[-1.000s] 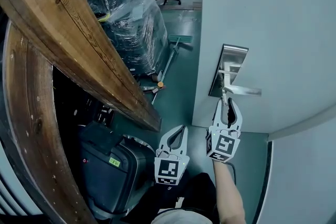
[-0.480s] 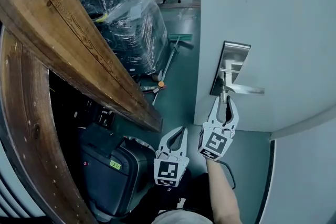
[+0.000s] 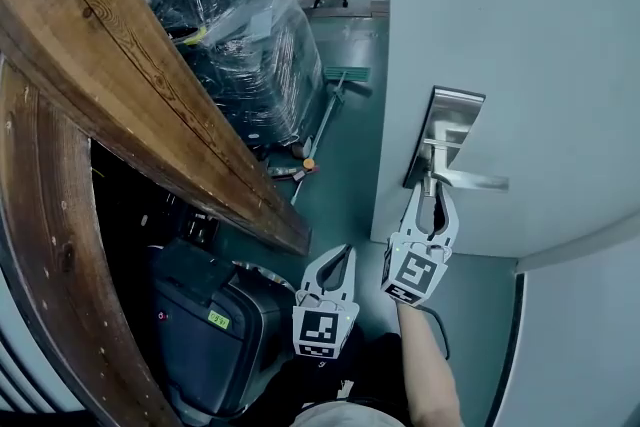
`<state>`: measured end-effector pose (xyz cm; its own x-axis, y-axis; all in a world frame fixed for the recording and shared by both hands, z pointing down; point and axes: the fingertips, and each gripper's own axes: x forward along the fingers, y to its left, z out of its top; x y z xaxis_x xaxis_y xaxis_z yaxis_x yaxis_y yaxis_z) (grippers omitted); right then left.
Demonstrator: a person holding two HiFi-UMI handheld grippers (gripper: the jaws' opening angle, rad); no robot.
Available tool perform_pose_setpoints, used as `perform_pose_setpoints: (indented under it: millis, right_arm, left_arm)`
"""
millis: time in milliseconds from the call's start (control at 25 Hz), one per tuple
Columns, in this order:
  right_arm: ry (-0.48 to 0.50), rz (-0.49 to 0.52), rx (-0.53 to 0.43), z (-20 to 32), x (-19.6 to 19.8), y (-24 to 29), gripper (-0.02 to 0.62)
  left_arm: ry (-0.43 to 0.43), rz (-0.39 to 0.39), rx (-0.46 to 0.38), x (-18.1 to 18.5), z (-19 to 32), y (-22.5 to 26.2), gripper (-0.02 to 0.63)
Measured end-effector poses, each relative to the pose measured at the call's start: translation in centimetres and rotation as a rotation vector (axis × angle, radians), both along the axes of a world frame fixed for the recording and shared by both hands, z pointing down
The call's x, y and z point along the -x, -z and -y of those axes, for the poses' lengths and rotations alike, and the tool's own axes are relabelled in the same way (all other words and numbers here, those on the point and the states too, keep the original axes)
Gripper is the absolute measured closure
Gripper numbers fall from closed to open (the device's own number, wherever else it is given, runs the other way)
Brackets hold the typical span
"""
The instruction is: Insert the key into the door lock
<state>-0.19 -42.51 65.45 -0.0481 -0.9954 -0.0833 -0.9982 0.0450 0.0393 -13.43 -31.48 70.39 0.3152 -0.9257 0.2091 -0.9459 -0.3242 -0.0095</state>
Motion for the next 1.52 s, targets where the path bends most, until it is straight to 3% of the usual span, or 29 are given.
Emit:
perform_pose_setpoints:
  millis: [160, 320, 640, 760, 880, 1160, 1520]
  right_arm:
    - [0.011, -0.017, 0.029, 0.2, 0.0, -0.6, 0.477]
    - [0.088, -0.047, 0.065, 0.2, 0.2, -0.7, 0.477]
    - [0.194, -0.047, 0.206, -9.5, -2.2, 3.9, 0.477]
    - [0.188, -0.013, 0.201, -12.1, -4.2, 8.5, 0.479]
    - [0.157, 0.004, 0.194, -15.0, -6.7, 14.1, 0.589]
    - [0.188, 0.043, 0.131, -19.3, -10.0, 22.8, 0.589]
    - [0.245, 0.039, 0.066, -20.7, -9.6, 27.3, 0.589]
  left_arm:
    - [-0.002, 0.000, 0.011, -0.3, -0.1, -0.1, 0.603]
    - [0.006, 0.004, 0.027, -0.3, -0.2, 1.1, 0.603]
    - [-0.018, -0.041, 0.024, -2.4, -0.9, 10.0, 0.603]
    - [-0.036, -0.061, -0.007, -3.6, -1.5, 14.2, 0.603]
    - [-0.043, -0.082, -0.022, -4.7, -3.5, 18.6, 0.603]
    - [-0.104, -0.094, -0.091, -8.8, -6.9, 26.8, 0.603]
    - [-0.142, -0.066, -0.132, -11.0, -8.7, 29.8, 0.603]
